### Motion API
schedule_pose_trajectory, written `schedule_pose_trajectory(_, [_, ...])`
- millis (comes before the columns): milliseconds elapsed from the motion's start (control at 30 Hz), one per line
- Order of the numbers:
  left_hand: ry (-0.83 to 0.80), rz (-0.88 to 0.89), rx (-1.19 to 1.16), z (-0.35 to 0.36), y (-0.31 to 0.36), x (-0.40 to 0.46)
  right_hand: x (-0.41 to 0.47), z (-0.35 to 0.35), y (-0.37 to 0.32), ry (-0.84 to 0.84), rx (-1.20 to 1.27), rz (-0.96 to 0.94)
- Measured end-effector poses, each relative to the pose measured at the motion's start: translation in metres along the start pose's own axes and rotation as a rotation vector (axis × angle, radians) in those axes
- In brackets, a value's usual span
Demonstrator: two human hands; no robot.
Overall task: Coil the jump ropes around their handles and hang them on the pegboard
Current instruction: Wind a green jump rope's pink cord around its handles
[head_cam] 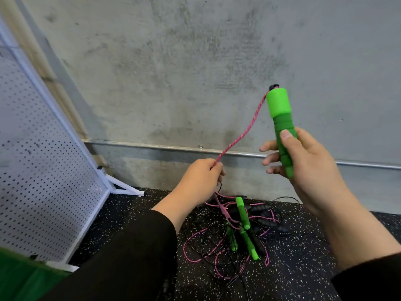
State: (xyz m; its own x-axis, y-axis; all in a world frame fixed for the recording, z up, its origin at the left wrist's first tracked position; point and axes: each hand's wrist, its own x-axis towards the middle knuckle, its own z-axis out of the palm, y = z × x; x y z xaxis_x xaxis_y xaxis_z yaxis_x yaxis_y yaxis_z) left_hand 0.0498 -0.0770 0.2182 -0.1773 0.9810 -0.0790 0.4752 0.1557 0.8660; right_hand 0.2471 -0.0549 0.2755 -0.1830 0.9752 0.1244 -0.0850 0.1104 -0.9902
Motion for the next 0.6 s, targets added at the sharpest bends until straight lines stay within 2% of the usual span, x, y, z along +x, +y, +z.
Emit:
schedule_pose_trajectory(100, [0.088,-0.033,-0.271,0.002,0.012,0.006,0.006,-0.009,0.014,0.001,-0.165,0.126])
schedule_pose_trajectory(200, [0.097,-0.028,-0.614,0.004,0.030,0.008,0.007,-0.007,0.030,-0.065,-0.275,0.241])
schedule_pose_trajectory(400, [0.018,-0.107,-1.128,0.005,0.063,0.009,0.002,0.011,0.054,-0.268,-0.200,0.335])
schedule_pose_trajectory(467, [0.010,-0.094,-1.180,0.002,0.067,0.011,0.003,0.015,0.057,-0.291,-0.219,0.332])
schedule_pose_trajectory(600, [0.055,-0.052,-1.114,0.001,0.062,0.017,0.009,0.021,0.059,-0.230,-0.254,0.291])
